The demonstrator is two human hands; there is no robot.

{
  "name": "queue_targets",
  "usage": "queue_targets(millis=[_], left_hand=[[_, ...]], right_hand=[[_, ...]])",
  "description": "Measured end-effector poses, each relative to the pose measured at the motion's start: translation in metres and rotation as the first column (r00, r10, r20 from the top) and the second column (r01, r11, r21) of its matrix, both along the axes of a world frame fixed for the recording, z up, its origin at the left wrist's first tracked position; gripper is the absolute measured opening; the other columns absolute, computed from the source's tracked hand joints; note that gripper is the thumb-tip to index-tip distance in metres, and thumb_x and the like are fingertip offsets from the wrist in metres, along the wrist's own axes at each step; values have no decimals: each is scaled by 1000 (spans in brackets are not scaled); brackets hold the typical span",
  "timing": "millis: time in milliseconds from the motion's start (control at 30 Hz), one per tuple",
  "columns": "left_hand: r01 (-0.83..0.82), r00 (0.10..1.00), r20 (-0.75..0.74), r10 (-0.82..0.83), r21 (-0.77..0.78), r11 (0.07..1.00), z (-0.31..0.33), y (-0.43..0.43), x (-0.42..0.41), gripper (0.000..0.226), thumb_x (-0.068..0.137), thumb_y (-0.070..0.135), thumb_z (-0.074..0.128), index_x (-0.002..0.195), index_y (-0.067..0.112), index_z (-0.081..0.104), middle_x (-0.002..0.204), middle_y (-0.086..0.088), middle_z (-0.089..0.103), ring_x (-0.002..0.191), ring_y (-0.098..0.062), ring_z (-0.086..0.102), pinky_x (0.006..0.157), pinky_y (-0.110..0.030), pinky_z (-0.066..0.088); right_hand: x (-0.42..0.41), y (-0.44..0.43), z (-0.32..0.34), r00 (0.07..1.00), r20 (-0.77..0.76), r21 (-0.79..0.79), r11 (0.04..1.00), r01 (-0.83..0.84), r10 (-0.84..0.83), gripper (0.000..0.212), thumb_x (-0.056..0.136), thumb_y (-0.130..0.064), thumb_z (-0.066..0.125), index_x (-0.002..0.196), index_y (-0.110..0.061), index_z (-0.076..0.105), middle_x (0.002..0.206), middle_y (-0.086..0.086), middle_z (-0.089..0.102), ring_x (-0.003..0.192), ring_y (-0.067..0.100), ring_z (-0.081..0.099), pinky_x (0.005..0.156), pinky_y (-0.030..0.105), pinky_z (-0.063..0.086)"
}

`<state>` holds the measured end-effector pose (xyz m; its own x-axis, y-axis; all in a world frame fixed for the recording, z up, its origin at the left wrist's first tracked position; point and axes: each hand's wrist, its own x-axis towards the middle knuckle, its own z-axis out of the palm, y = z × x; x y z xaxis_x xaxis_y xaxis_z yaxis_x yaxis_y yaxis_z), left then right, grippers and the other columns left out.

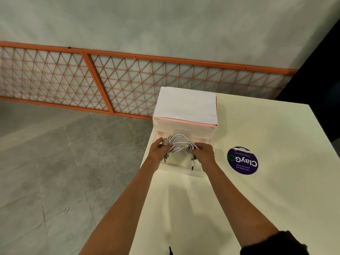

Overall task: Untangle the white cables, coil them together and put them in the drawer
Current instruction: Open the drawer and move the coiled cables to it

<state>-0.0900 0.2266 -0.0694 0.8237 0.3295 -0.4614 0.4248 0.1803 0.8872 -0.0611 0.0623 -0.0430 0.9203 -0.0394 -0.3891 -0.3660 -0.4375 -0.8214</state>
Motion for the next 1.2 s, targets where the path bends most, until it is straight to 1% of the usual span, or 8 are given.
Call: queue_targets(millis=[100, 233, 367, 667, 767, 867, 1067, 1200], left_hand=[[19, 999, 47, -20, 25, 1000, -11, 4, 5, 45, 87, 4, 67, 129, 3, 52, 77, -3, 57, 58, -14, 48, 44, -19, 39], [76, 993, 78, -85, 119, 990, -19, 5, 7, 50, 85, -7, 63, 132, 5, 50, 101, -7, 62, 86, -16, 57, 65, -18, 51], [135, 990, -11, -141, 356, 925, -28, 8, 16, 52, 79, -3, 71, 127, 7, 56, 118, -15, 63, 108, -31, 60, 96, -44, 49], [186, 972, -33, -231, 704, 685, -24, 9, 8, 39, 80, 13, 75, 116, 6, 63, 111, -16, 60, 101, -35, 59, 84, -46, 51], [-10, 943, 212, -256, 788, 616, -14, 13, -7, 23, 86, 21, 69, 102, 5, 67, 102, -12, 61, 91, -31, 62, 76, -42, 52], [-167, 935, 305, -184, 832, 528, -16, 22, -26, 47, 86, 48, 59, 107, 7, 64, 104, -9, 61, 95, -28, 57, 82, -37, 48], [34, 981, 129, -145, 621, 783, -32, 26, -57, 98, 65, 49, 81, 140, 5, 36, 134, -12, 47, 124, -24, 45, 101, -33, 40], [31, 987, 108, -122, 610, 792, -40, 24, -60, 72, 73, 19, 81, 131, -1, 43, 126, -17, 53, 115, -31, 51, 86, -18, 36]], right_hand=[[-1, 2, -10, 998, 21, 38, 998, 58, -58, 17, 78, -2, 67, 83, -18, 68, 79, 8, 67, 69, 25, 58, 73, 40, 54], [-1, 3, -24, 995, 65, 5, 997, 82, -82, 28, 85, -2, 63, 112, -7, 62, 99, 9, 68, 60, 19, 58, 42, 8, 41], [-4, 7, -31, 993, 117, -119, 993, 9, 5, 33, 85, 2, 59, 116, -6, 59, 105, 13, 67, 81, 25, 62, 71, 30, 55], [0, 5, -36, 945, 169, -349, 914, -209, 280, 44, 81, 12, 58, 122, -3, 52, 119, 16, 52, 104, 33, 57, 85, 41, 52], [-4, -6, -28, 900, 327, -371, 915, -158, 288, 27, 86, -5, 64, 112, -7, 61, 116, 8, 53, 104, 27, 57, 82, 30, 47], [-19, -22, -27, 856, 476, -344, 939, -30, 202, 45, 80, -37, 73, 115, -12, 59, 116, 4, 55, 107, 21, 49, 88, 30, 42], [-52, -34, -42, 907, 394, -184, 980, -82, 150, 118, 54, -54, 82, 146, -8, 25, 142, 4, 27, 129, 15, 25, 103, 24, 26], [-60, -40, -54, 953, 274, -81, 991, -110, 128, 109, 65, -32, 85, 149, -10, 19, 146, 4, 32, 136, 15, 32, 101, 18, 28]])
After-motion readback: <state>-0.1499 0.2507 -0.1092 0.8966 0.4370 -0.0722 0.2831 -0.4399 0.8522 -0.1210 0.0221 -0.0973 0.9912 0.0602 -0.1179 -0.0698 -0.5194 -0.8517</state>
